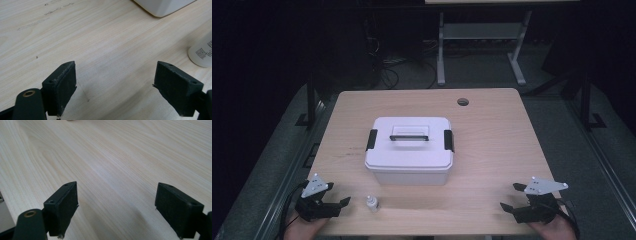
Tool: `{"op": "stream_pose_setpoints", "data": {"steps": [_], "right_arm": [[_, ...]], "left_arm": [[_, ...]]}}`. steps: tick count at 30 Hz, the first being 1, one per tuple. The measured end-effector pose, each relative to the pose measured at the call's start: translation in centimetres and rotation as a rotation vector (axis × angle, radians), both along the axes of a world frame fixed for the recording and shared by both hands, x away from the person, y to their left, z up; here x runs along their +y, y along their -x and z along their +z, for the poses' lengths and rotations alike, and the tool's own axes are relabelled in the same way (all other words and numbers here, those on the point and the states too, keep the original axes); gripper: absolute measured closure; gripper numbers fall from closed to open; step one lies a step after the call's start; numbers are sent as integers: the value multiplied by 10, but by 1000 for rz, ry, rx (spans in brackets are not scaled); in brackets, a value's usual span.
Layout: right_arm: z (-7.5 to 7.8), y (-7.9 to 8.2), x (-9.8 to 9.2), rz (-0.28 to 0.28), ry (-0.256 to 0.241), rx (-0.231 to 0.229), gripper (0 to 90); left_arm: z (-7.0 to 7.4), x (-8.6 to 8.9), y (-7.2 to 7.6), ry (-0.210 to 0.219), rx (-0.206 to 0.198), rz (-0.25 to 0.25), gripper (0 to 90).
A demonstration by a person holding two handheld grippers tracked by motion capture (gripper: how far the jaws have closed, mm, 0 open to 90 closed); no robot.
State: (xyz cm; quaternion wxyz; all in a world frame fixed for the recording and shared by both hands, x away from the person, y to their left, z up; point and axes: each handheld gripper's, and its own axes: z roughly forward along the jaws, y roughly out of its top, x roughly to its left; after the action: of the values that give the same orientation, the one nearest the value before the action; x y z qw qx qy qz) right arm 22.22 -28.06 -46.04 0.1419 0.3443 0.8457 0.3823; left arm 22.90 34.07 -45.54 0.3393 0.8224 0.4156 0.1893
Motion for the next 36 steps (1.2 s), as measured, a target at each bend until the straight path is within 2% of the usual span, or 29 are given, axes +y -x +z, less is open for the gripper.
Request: {"op": "stream_pose_setpoints", "data": {"steps": [8,12,15,25,31,36], "right_arm": [[0,1,2,4,22,6,179],[3,3,4,7,33,6,179],[4,1,5,13,42,16,179],[9,-4,2,58,56,44,179],[19,-8,0,70,52,44,168],[31,-12,3,90,71,41,166]], "left_arm": [[-2,4,1,16,16,2,178],[-2,4,1,12,13,-3,178],[-1,5,2,27,12,3,178],[-2,5,4,28,12,8,179],[-2,4,4,22,14,2,179],[-2,5,5,27,15,5,179]]}}
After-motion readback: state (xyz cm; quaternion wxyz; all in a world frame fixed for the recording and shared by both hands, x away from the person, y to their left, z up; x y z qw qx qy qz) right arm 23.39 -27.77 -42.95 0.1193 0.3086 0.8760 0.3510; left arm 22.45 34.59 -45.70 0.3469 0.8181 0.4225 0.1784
